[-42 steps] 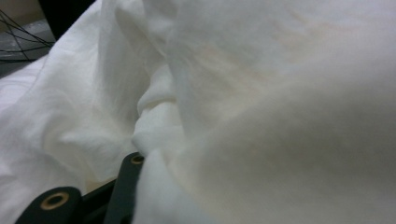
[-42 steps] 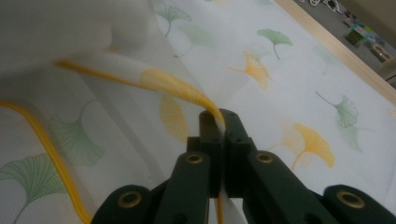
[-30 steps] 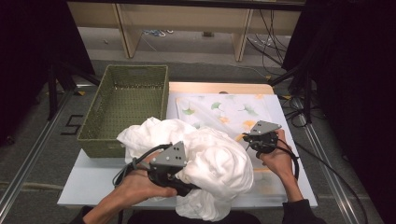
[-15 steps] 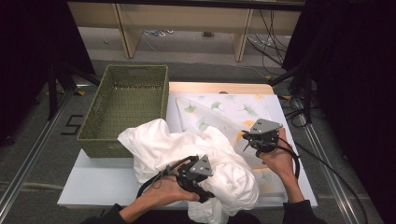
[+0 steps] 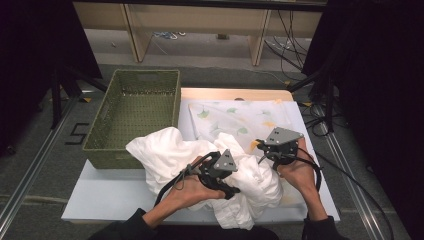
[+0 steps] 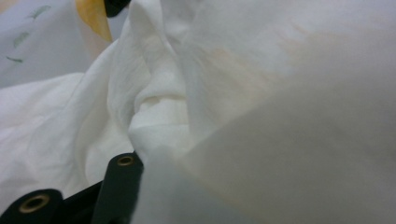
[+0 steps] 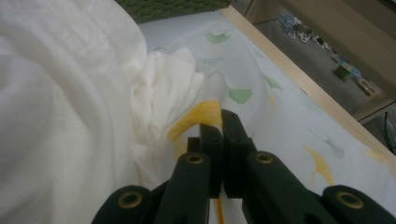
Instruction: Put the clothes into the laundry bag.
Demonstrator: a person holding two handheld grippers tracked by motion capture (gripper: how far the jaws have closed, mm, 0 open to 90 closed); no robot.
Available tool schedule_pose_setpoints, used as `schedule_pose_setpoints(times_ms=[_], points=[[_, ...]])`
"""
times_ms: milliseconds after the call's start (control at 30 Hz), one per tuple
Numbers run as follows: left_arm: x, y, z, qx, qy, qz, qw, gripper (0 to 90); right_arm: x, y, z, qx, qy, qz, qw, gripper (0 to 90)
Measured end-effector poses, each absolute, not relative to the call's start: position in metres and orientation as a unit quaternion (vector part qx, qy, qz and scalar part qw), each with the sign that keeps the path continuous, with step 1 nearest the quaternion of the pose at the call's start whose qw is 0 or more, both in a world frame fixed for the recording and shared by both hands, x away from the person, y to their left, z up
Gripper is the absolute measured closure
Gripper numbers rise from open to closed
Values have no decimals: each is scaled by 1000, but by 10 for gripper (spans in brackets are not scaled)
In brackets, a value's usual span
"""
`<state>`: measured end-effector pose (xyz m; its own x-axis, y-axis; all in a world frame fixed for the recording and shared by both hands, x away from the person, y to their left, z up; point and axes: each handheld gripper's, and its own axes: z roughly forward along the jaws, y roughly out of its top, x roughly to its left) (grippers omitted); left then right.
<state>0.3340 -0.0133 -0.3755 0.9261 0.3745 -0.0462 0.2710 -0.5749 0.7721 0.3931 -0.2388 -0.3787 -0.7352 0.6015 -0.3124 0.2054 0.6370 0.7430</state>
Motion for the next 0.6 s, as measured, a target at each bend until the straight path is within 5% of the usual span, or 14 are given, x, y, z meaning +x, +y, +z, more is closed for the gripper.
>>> schedule_pose_setpoints(times_ms=[167,300,433,600], points=[[364,-23,-407,894,206,60,393,518,392,-241,-377,241,858,356,280,900],[379,-35,-435,872,263,39,410,423,393,-240,-379,240,861,353,276,900],[378,-30,-426,873,242,1,424,253,394,-241,-380,240,861,353,275,900],[370,-13,-391,873,212,8,439,155,394,-244,-380,249,859,355,273,900]])
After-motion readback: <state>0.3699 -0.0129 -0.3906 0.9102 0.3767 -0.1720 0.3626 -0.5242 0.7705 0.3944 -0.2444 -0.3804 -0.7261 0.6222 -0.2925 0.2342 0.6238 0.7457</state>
